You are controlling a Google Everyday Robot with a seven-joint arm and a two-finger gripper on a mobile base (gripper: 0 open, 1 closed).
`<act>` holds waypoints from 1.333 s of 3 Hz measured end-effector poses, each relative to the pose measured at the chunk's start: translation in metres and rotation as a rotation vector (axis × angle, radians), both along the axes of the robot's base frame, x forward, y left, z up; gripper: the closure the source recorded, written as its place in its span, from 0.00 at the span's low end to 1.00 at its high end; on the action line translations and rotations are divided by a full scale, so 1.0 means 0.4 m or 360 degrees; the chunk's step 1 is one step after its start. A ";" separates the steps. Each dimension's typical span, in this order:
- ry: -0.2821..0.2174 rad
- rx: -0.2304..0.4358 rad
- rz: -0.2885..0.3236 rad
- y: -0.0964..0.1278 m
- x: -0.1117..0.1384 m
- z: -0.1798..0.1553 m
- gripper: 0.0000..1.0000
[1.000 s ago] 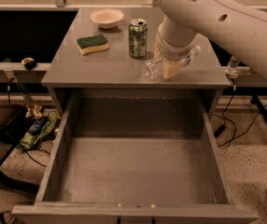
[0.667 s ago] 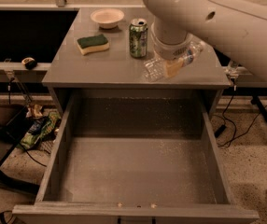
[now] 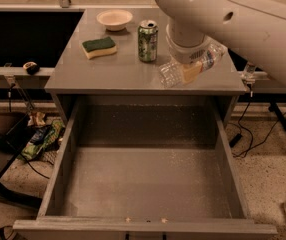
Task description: Place water bottle into top drawer
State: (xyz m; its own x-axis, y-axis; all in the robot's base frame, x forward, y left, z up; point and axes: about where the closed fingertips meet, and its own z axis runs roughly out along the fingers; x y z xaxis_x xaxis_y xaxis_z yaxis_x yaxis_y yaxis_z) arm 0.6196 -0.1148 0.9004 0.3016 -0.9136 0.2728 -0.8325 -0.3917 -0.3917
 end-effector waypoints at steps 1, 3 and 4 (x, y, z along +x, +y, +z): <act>0.0026 0.0028 -0.0004 0.016 -0.038 -0.024 1.00; 0.0136 0.0175 -0.0062 0.080 -0.299 -0.115 1.00; 0.0243 0.0311 -0.0004 0.164 -0.394 -0.240 1.00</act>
Offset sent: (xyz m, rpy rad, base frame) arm -0.1395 0.0212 -0.0504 0.0722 0.1122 -0.0696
